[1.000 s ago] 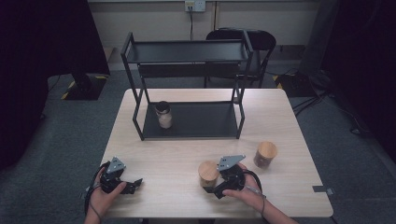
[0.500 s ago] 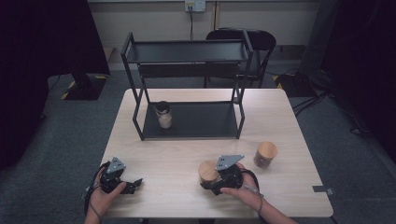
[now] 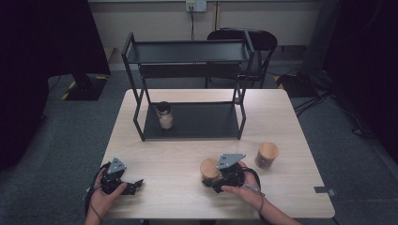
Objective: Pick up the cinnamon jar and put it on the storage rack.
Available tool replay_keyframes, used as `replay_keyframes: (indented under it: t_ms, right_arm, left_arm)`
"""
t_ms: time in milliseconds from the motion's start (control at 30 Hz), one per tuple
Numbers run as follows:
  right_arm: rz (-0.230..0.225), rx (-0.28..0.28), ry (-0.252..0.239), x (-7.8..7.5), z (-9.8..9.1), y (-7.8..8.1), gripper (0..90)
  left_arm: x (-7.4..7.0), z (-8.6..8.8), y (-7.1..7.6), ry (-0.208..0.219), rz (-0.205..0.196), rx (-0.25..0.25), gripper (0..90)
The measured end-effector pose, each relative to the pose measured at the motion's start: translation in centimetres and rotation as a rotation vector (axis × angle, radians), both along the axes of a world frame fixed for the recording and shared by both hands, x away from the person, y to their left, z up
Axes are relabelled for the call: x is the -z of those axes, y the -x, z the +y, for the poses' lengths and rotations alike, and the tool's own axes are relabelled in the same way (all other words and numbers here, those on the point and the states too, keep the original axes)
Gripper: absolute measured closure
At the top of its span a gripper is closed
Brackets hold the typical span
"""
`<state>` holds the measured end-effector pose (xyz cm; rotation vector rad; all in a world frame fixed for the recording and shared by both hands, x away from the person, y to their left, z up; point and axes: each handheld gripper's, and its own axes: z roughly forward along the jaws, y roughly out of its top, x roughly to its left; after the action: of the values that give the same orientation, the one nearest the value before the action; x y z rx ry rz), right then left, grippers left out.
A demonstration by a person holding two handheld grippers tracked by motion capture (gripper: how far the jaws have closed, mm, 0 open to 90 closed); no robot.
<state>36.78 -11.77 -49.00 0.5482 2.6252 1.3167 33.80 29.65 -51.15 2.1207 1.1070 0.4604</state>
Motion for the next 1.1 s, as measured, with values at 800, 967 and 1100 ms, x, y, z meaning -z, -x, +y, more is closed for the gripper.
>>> replay_keyframes:
  t_ms: [800,967,1100]
  right_arm:
    - [-0.004,0.041,0.033,-1.3,2.0,-3.0,25.0]
    - [-0.002,0.055,0.036,-1.3,2.1,-3.6,25.0]
    - [0.001,0.066,0.043,-1.3,2.3,-4.1,25.0]
  left_arm:
    - [0.0,0.0,0.0,0.0,0.0,0.0,0.2]
    - [0.0,0.0,0.0,0.0,0.0,0.0,0.2]
    - [0.0,0.0,0.0,0.0,0.0,0.0,0.2]
